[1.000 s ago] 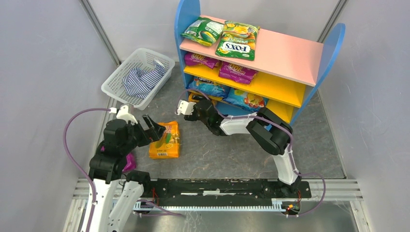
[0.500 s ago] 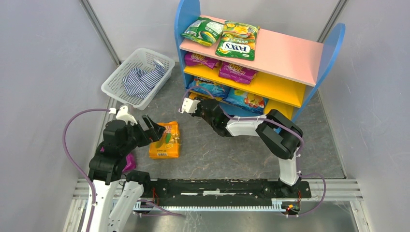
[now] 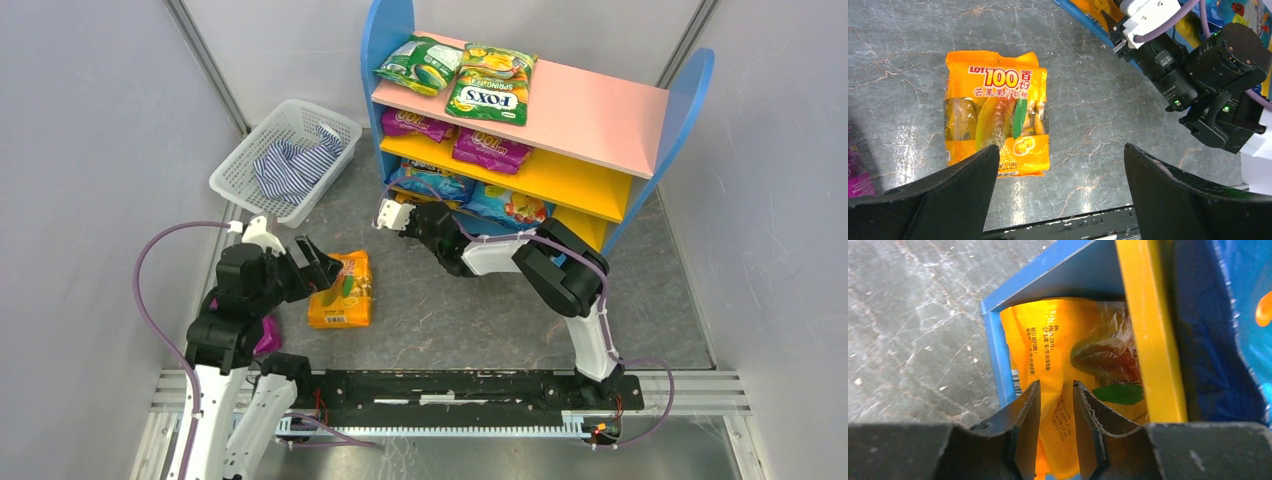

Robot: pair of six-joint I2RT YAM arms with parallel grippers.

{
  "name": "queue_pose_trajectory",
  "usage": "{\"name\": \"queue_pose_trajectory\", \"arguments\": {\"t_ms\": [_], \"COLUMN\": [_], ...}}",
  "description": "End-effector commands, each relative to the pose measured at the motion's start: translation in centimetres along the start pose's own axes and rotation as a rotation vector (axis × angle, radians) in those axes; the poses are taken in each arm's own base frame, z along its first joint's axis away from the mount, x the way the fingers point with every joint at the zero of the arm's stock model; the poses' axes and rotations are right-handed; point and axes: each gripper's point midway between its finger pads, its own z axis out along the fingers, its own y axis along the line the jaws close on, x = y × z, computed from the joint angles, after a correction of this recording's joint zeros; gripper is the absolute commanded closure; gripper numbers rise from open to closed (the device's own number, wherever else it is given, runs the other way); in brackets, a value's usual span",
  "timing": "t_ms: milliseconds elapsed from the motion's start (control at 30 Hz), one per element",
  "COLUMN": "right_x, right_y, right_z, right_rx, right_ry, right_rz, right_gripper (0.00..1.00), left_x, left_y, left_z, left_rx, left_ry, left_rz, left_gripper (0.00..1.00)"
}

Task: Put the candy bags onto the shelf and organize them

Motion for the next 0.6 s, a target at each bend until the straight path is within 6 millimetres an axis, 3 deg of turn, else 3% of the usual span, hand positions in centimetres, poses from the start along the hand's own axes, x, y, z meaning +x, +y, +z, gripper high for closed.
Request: {"name": "queue_pose_trajectory", "arguments": {"t_ms": [0, 133, 200, 433, 567], "right_x": [-1.1, -1.8, -2.8, -7.8, -8.9], "right_y": [-3.1, -3.2, -2.4, 1.1, 3.5], "right_z": [1.5, 1.9, 1.3, -4.8, -8.5], "right_rx": [0.093, 0.072, 0.016, -0.067, -0.138], "right_ry": [-0.026, -0.028, -0.061, -0.147, -0.149], "right_rz": [0.026, 0.033, 0.06, 0.08, 0.206], "right_gripper": [0.64, 0.64, 0.58, 0.4, 0.29], "left_x": [-0.7, -0.7, -0.7, -1.0, -1.2], "left_y": [-0.2, -0.1, -0.1, 0.0, 0.0], "left_z": [0.3, 0.3, 0.3, 0.0, -0.2], "left_rx": [0.024, 0.021, 0.021, 0.016, 0.013], "left_ry": [-0.017, -0.016, -0.019, -0.039, -0.057], "left_rz": [0.072, 0.068, 0.069, 0.067, 0.066], "left_gripper": [0.0, 0.0, 0.0, 0.0, 0.0]}}
